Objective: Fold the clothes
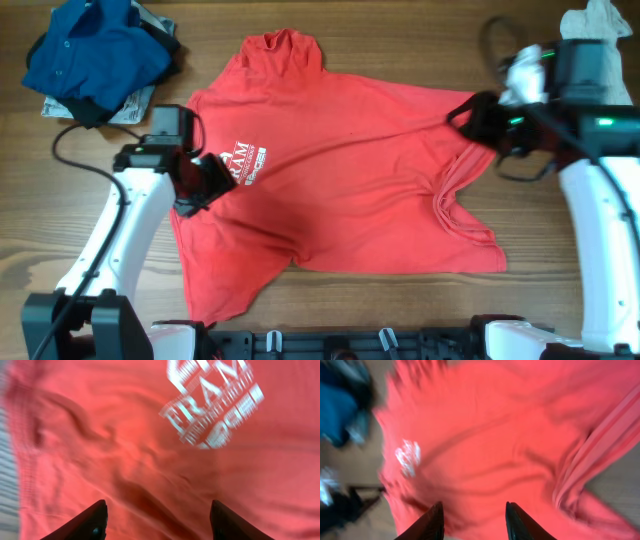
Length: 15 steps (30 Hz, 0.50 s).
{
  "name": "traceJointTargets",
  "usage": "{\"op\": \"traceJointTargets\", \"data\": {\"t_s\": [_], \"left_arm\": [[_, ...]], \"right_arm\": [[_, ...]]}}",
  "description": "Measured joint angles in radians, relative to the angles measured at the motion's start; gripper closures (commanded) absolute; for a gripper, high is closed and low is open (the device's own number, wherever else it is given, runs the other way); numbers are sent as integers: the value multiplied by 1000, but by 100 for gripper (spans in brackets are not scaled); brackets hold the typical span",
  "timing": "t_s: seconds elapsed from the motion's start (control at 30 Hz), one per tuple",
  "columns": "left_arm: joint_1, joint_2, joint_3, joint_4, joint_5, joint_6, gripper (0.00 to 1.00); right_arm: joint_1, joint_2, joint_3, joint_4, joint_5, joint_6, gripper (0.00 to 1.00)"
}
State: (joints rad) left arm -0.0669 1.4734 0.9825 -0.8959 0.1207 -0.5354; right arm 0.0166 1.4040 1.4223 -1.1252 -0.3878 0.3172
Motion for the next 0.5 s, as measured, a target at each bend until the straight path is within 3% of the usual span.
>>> {"op": "traceJointTargets", "data": {"t_s": [0.07, 0.13, 0.27, 0.37, 0.5], "left_arm": [[-48, 19, 0, 0, 2, 0, 54], [-76, 55, 0, 7, 6, 0, 55], [-85, 179, 0, 48, 28, 0, 46], [-85, 248, 0, 53, 32, 0, 37], [-85, 282, 0, 75, 35, 0, 28]], "right_arm": [[79, 14, -116, 42, 49, 27, 67], [99, 40, -248, 138, 75, 64, 70], [99, 138, -447, 255, 101, 150, 83], [99, 194, -483, 249, 109, 183, 76], [99, 203, -483, 269, 137, 196, 76]]}}
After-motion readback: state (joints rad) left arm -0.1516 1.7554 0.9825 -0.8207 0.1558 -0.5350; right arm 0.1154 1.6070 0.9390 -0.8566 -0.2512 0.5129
